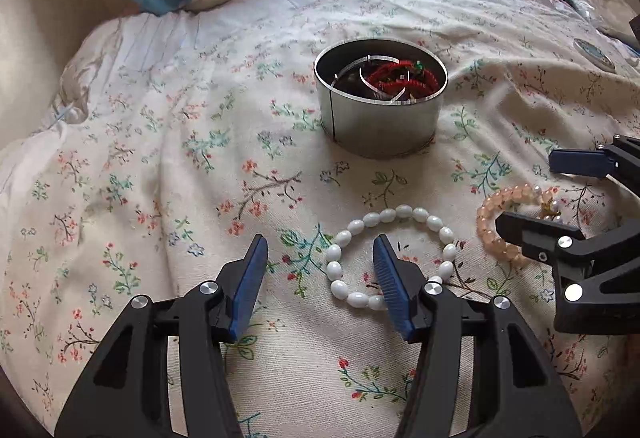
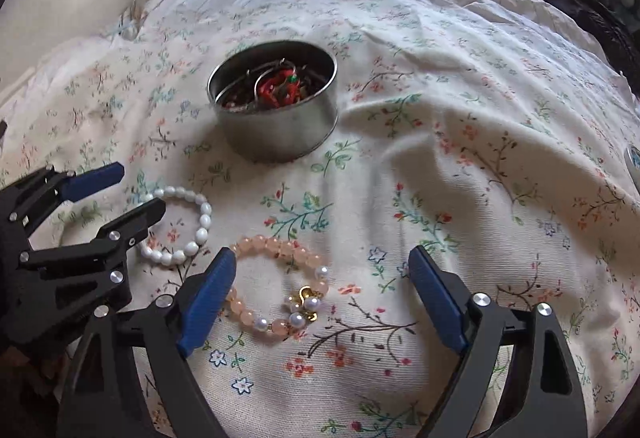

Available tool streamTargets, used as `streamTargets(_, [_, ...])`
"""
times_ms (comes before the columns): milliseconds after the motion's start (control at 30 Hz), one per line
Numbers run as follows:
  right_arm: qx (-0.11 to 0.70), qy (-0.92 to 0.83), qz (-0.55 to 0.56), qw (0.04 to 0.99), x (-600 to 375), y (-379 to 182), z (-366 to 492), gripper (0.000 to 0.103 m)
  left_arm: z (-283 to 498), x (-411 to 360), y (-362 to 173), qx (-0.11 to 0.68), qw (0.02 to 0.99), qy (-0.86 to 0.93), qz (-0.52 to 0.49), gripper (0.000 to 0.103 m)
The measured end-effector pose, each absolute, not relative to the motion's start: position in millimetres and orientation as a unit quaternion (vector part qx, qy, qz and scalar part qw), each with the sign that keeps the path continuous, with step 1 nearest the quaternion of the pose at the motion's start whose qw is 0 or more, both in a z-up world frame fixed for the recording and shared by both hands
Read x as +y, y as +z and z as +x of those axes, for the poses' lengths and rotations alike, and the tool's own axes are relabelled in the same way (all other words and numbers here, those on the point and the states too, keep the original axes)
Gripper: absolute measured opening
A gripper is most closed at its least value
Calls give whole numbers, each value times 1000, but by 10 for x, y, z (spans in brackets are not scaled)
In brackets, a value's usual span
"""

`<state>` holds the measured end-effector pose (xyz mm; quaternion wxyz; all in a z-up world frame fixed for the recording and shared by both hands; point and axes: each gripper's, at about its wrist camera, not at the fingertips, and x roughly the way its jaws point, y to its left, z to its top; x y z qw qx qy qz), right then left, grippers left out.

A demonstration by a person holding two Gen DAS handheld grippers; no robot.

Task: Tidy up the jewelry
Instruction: 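Move the left tool to the white bead bracelet while the right tool reaches the pink beads, then grasp the white bead bracelet with the left tool while the right tool grasps the pink beads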

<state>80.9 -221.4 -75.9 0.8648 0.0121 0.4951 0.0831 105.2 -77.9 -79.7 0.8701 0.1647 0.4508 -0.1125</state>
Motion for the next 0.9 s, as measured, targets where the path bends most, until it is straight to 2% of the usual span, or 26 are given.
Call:
streamTargets(33, [495, 87, 10, 864, -2209, -759, 789, 50, 1064, -777, -826, 459, 866, -121, 159, 39])
streamTargets(67, [497, 91, 10, 863, -2194, -763, 775, 43, 1050, -791, -827, 459, 865, -129, 158, 32])
streamTargets(100, [501, 91, 8, 861, -2178, -781, 766, 27, 1026, -816, -822, 458, 863, -135, 162, 22])
streamTargets(133, [501, 93, 12, 860, -2195, -784, 757, 22, 988, -845, -828, 457, 862, -142, 169, 14])
streamTargets(167, [498, 100, 25, 861, -2227, -767, 742, 18, 942, -876, -828, 457, 859, -154, 172, 9])
streamTargets(200, [495, 108, 43, 861, -2266, -748, 725, 10, 904, -890, -810, 460, 855, -179, 160, 7])
streamTargets(367, [483, 98, 56, 868, -2311, -713, 693, 12, 875, -880, -796, 465, 853, -197, 135, 7])
streamTargets(433, [500, 97, 42, 860, -2261, -800, 735, 32, 915, -840, -801, 468, 855, -183, 128, 7])
streamTargets(533, [507, 85, -10, 858, -2120, -842, 741, 33, 978, -811, -858, 478, 852, -174, 122, 8])
streamTargets(567, [507, 86, -13, 858, -2112, -841, 738, 32, 984, -826, -872, 479, 851, -172, 129, 8])
streamTargets(667, [507, 112, 53, 853, -2270, -826, 726, 11, 942, -871, -854, 473, 850, -186, 138, 7])
streamTargets(767, [491, 134, 140, 849, -2489, -784, 690, 9, 872, -860, -753, 466, 854, -203, 111, 7])
streamTargets(900, [459, 154, 196, 853, -2625, -664, 568, 9, 795, -802, -617, 452, 865, -206, 75, 7])
